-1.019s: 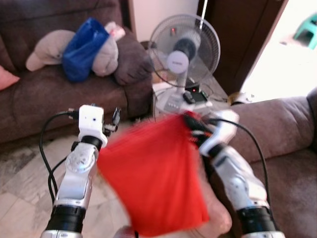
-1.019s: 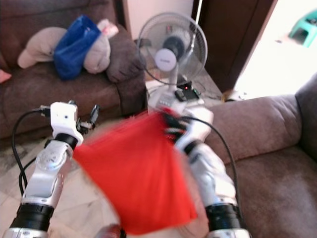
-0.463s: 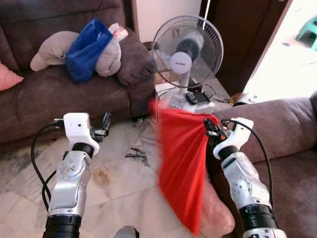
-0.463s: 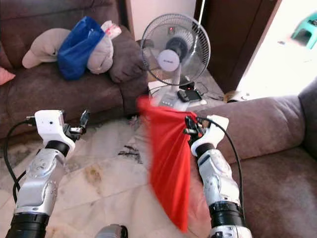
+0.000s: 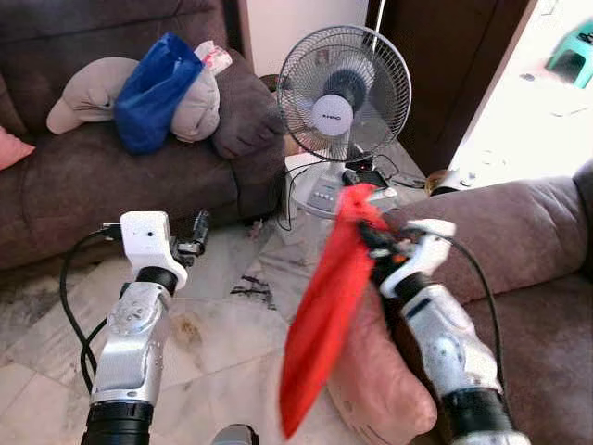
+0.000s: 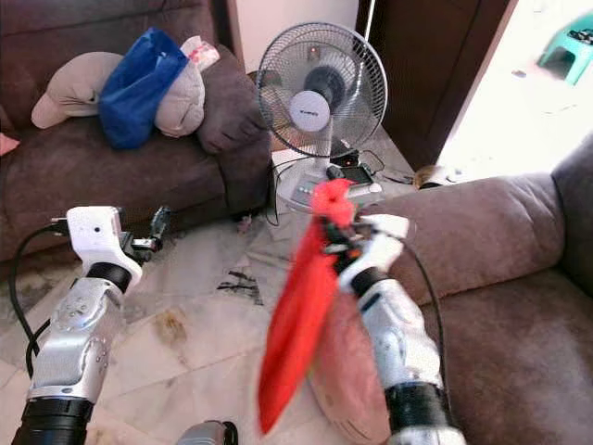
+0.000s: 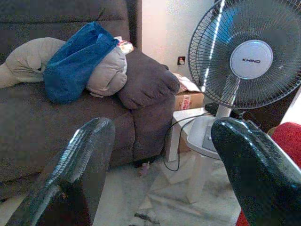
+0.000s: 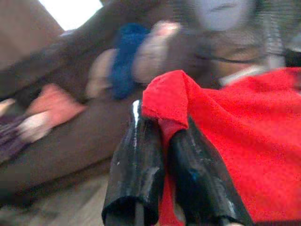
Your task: Move the pillow to the sofa from floor
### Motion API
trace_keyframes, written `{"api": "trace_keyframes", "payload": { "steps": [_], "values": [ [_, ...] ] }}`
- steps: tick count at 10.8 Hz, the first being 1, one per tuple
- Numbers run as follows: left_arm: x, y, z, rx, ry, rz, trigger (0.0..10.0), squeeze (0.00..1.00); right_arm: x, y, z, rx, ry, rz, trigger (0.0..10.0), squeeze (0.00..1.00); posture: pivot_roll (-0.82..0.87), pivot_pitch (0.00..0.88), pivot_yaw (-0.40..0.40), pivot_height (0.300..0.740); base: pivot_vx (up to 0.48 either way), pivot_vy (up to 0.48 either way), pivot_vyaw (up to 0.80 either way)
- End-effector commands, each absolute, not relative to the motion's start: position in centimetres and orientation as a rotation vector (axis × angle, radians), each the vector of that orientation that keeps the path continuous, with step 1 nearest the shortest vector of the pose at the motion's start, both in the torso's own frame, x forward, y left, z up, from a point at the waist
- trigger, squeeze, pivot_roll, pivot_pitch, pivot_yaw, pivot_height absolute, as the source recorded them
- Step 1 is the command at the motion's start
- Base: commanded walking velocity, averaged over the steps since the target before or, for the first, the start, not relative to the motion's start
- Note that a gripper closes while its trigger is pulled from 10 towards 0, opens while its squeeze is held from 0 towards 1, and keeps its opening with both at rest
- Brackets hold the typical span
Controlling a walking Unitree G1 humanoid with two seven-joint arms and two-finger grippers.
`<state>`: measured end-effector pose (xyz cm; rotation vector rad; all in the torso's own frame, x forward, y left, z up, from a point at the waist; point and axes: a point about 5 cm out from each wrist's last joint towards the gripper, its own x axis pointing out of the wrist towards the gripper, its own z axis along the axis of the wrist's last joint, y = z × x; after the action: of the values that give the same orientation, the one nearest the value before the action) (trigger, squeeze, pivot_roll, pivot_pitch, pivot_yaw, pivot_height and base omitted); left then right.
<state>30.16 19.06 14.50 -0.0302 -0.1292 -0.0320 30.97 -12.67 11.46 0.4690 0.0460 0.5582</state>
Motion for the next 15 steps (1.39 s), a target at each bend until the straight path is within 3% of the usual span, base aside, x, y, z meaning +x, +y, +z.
{"api": "trace_keyframes", "payload": {
  "steps": [1,5,8,11,12,15],
  "values": [
    [30.3,19.3,15.1,-0.037,-0.141,-0.027,10.0,0.00,30.8,-11.7,15.1,0.477,-0.117,0.692,10.0,0.00,0.16,0.000,-0.021,0.740,0.000,0.000,0.00],
    [30.5,20.0,15.7,-0.041,-0.159,-0.003,10.0,0.00,28.8,-9.6,16.3,0.504,-0.143,0.956,10.0,0.00,0.16,0.000,-0.027,0.740,0.000,0.000,0.00],
    [30.4,20.1,15.8,-0.048,-0.165,0.006,10.0,0.00,28.0,-9.1,16.8,0.529,-0.149,1.041,10.0,0.00,0.16,0.000,-0.030,0.740,0.000,0.000,0.00],
    [30.2,22.2,14.8,-0.272,-0.130,0.107,10.0,0.00,27.6,-9.0,16.8,0.530,-0.140,1.083,10.0,0.00,0.16,0.000,-0.033,0.740,0.000,0.000,0.00],
    [30.0,23.0,14.7,-0.316,-0.127,0.124,10.0,1.00,27.5,-9.1,16.8,0.527,-0.134,1.089,10.0,0.00,0.16,0.000,-0.036,0.740,0.000,0.000,0.00],
    [28.3,25.1,13.0,-0.336,-0.069,0.114,10.0,1.00,27.3,-9.1,16.7,0.525,-0.124,1.104,10.0,0.00,0.16,0.012,-0.045,0.740,0.000,0.000,0.00]
  ]
}}
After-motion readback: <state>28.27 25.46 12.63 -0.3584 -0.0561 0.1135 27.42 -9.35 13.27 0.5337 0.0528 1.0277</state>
